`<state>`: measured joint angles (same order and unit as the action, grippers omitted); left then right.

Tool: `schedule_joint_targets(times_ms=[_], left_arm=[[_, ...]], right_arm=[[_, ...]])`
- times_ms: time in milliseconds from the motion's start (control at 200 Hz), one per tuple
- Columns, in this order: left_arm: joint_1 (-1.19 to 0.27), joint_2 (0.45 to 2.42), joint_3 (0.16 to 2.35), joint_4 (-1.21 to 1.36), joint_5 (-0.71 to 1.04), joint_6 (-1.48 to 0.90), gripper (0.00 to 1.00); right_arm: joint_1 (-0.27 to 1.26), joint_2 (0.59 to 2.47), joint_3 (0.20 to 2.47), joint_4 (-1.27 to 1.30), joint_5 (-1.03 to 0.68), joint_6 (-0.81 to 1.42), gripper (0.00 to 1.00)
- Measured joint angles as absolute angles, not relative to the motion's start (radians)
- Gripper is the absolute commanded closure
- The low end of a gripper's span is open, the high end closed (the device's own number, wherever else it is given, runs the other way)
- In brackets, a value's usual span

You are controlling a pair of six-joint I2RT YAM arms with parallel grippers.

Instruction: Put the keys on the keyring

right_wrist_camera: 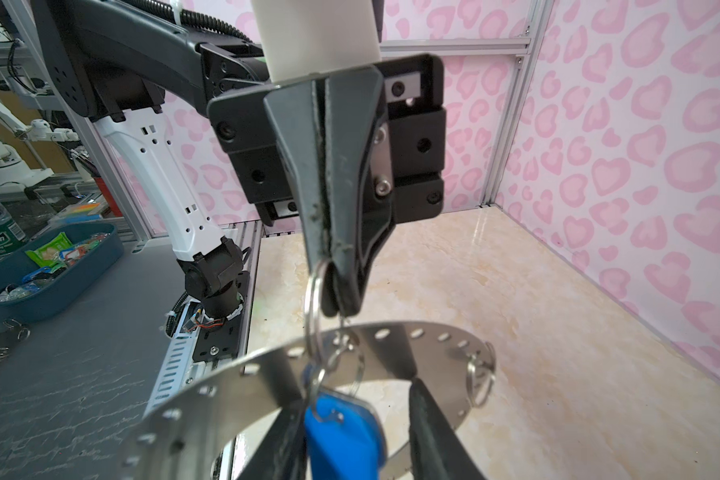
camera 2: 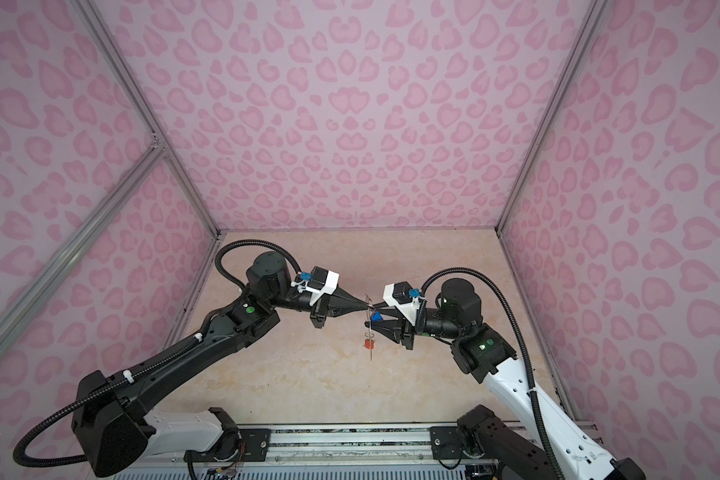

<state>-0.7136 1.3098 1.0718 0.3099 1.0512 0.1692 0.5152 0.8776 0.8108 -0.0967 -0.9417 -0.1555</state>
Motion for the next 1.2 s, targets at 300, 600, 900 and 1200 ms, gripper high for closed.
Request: schedule_joint_targets(times_ms=[300, 600, 900, 1200], left_arm=[[-0.714, 1.304, 1.071, 0.313, 1.022, 0.170, 0.97], [-0.714, 1.303, 1.071, 0.313, 1.012, 0.169, 0.97], [-0.714, 1.303, 1.071, 0.314, 1.008, 0.169, 0.97], [-0.714, 1.299, 1.070, 0.314, 1.010, 0.169, 0.97]], right_arm=[[0.597, 0.812, 0.771, -0.088, -0.775, -0.170, 0.62], [0.643, 0.808, 0.737, -0.035, -0.678, -0.165, 0.64], [0.656, 0.791, 0.680, 0.078, -0.655, -0.123, 0.63], [0.656, 0.778, 0.641, 0.167, -0.648, -0.074, 0.80]])
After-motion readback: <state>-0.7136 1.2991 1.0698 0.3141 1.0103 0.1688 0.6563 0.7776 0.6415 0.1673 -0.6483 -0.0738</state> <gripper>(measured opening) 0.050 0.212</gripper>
